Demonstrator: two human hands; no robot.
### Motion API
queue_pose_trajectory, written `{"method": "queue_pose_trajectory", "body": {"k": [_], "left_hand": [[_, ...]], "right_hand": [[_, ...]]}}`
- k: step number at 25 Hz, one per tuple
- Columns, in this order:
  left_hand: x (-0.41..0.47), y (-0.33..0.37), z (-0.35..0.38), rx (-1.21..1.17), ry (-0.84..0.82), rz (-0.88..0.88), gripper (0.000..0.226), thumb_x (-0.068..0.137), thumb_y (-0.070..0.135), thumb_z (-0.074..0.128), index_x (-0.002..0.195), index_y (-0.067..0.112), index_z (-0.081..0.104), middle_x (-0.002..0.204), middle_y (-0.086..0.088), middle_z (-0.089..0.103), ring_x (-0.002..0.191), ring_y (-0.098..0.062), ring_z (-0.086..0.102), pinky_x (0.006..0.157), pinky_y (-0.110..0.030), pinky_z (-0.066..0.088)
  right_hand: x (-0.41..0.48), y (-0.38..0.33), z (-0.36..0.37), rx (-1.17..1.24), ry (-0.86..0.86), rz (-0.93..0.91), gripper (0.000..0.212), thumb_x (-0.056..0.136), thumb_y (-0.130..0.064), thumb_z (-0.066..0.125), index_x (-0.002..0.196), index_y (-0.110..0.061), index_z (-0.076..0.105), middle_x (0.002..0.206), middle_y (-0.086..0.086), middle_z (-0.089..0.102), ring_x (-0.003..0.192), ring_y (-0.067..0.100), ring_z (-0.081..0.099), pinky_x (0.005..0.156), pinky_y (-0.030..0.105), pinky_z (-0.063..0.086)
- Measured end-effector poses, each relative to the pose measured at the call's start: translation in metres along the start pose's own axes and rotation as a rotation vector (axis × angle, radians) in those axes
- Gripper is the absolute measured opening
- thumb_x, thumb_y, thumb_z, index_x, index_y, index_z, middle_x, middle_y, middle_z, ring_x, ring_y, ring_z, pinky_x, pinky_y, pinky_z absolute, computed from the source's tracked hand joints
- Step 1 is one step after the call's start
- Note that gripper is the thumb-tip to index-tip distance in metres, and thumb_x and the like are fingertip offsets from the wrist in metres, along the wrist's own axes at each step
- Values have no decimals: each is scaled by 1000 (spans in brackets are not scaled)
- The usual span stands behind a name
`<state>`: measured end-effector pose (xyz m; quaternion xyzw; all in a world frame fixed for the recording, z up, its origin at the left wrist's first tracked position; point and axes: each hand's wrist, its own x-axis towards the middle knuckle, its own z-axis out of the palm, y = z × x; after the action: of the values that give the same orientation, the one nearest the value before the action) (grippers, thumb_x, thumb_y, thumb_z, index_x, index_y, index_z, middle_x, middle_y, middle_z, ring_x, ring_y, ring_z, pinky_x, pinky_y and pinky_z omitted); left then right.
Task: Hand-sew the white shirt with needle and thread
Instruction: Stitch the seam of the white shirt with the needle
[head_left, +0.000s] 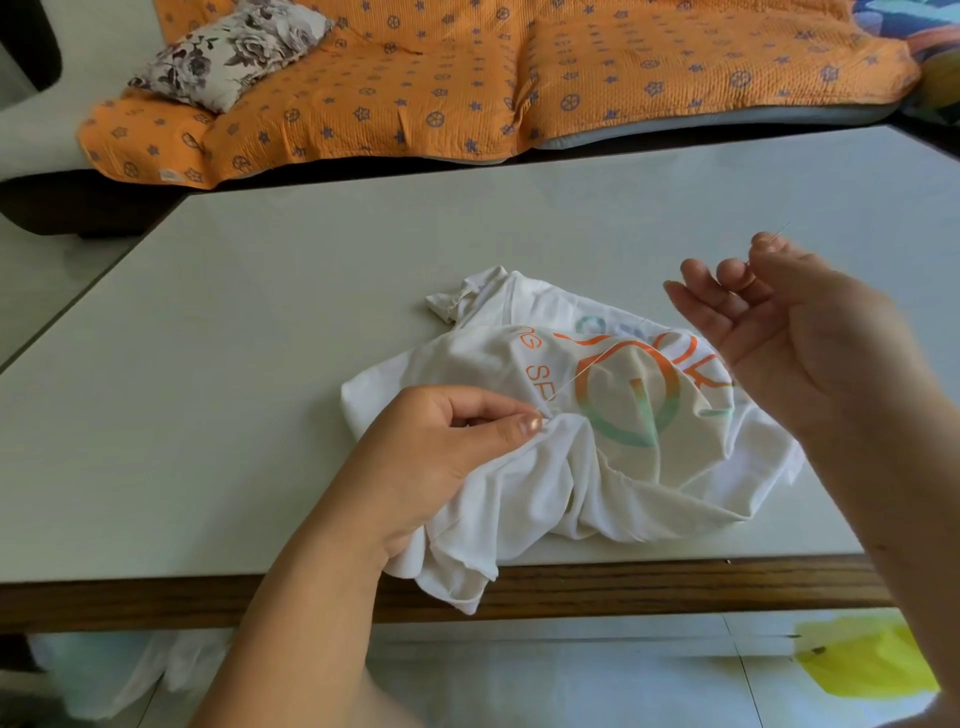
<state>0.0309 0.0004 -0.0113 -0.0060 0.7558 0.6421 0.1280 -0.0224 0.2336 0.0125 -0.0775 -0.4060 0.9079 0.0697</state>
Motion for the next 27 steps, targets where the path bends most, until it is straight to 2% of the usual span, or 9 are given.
{"method": "queue_pose_trajectory", "body": {"k": [2,4,7,11,15,17,20,24,27], "left_hand": [[0,0,0,18,-5,-5,25,63,41,75,83,28,80,91,5,78,94,-8,72,91,-27,52],[1,-1,-1,22,13,-11,23,65,40,75,84,28,80,91,5,78,94,-8,71,91,-27,52],[3,-1,-3,28,33,7,20,72,35,75,89,25,80,94,5,77,96,-9,71,91,-27,52],[7,2,-15,110,-53,25,27,65,31,77,90,23,79,94,1,78,99,-18,71,93,-28,54],[10,0,-23,329,40,127,19,74,25,82,85,40,77,81,10,75,84,-33,66,91,-42,55],[7,3,-19,435,108,222,27,82,16,77,85,42,76,73,20,69,71,-17,58,77,-30,51],[0,22,-8,617,352,548,24,87,9,69,92,32,77,85,19,69,76,3,59,71,-11,45],[7,46,-2,853,611,986,16,89,8,64,91,16,77,91,1,70,86,-22,63,70,-37,52],[26,47,0,1016,672,1087,18,85,11,61,77,16,77,83,0,70,83,-28,55,67,-38,44]], "right_hand": [[-5,5,4,-116,26,-64,23,101,-3,39,83,-12,51,56,3,56,64,22,68,73,37,59],[-18,16,13,-443,-9,-83,17,100,-5,45,86,-13,52,56,2,62,53,20,64,57,34,56],[-42,34,22,-1034,-358,-49,11,98,-12,51,88,-18,53,77,-1,73,50,20,64,41,28,43],[-50,38,19,-1440,-559,-102,15,94,-19,57,85,-30,57,64,-5,65,55,-1,59,54,10,42],[-51,43,12,-1428,-542,-191,22,88,-12,65,79,-32,61,62,-16,62,66,-2,61,63,9,44],[-54,44,11,-1393,-478,-390,18,86,-12,67,81,-28,64,63,-20,58,68,-4,58,65,10,42],[-59,38,14,-1346,-406,-749,5,88,-11,66,87,-16,67,74,-17,56,67,-1,51,64,14,41],[-62,34,21,-1338,-299,-1168,6,91,-5,62,86,-4,67,80,0,64,77,20,52,67,29,44],[-58,41,18,-1382,-235,-1305,9,91,-4,63,83,-3,67,78,5,65,80,28,54,70,32,44]]}}
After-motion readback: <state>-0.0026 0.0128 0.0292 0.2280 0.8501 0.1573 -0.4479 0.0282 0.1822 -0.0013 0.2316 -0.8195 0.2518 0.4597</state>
